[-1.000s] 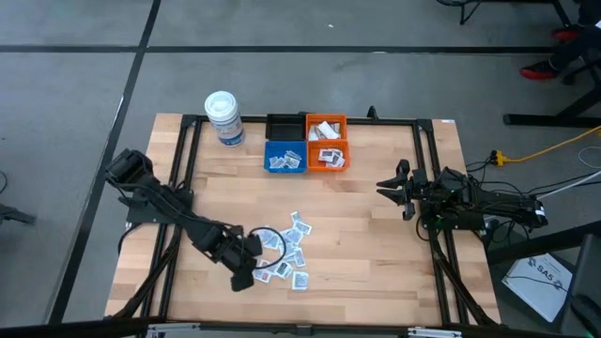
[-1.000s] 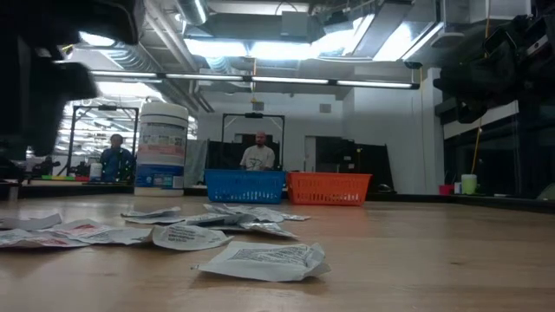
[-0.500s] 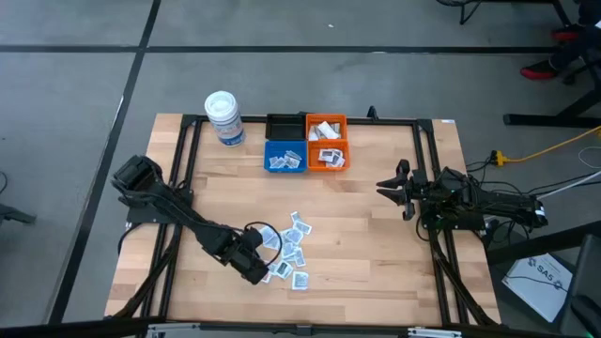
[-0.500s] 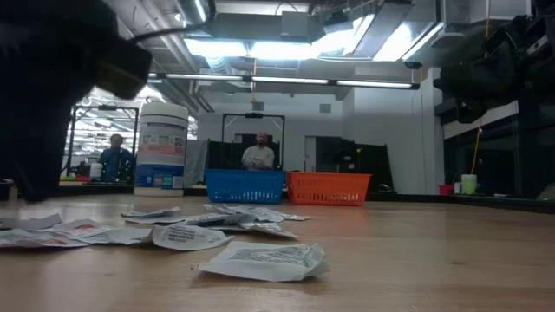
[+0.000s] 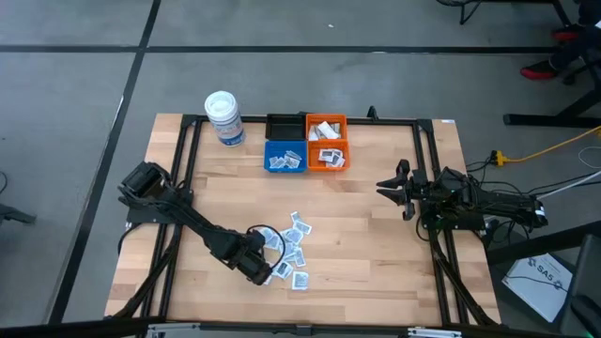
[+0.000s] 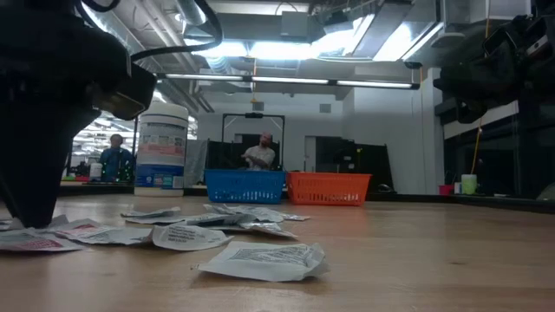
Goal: Pick & Place First Aid Supplies
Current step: Put the ointment pack into the blue bin
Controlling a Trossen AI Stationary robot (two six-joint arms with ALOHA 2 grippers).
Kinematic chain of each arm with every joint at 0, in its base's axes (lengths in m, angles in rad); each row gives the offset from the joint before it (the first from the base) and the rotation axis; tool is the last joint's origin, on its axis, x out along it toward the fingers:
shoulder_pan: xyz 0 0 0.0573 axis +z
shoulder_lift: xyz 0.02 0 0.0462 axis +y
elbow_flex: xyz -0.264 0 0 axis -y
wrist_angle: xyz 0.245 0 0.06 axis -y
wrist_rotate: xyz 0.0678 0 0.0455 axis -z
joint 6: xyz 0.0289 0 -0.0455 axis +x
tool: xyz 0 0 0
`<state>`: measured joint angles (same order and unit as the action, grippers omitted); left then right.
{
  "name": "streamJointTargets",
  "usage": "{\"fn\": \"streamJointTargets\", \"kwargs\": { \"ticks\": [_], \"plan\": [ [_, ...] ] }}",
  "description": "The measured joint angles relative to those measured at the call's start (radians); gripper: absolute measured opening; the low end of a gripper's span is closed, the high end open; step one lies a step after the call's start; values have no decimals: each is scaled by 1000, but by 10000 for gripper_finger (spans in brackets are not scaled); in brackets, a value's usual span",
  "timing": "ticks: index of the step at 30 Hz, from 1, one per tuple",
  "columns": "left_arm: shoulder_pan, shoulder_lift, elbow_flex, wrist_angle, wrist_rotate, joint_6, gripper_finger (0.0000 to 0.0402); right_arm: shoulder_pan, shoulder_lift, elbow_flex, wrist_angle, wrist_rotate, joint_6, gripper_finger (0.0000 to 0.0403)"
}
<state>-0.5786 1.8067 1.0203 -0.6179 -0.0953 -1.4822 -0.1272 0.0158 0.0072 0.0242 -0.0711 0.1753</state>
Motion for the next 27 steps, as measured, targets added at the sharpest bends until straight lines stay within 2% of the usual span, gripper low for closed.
{"fn": "streamJointTargets", "kwargs": {
  "ticks": [9,17,22,27],
  "plan": [
    [30,4,-1,-27,6,84,10,0,0,0,0,0,0,100],
    [68,-13,-5,-27,-26,219,2,0,0,0,0,0,0,100],
    [97,-69,-12,-9,-86,291,2,0,0,0,0,0,0,100],
    [119,-139,-10,34,-98,376,1,0,0,0,0,0,0,100]
  ]
}}
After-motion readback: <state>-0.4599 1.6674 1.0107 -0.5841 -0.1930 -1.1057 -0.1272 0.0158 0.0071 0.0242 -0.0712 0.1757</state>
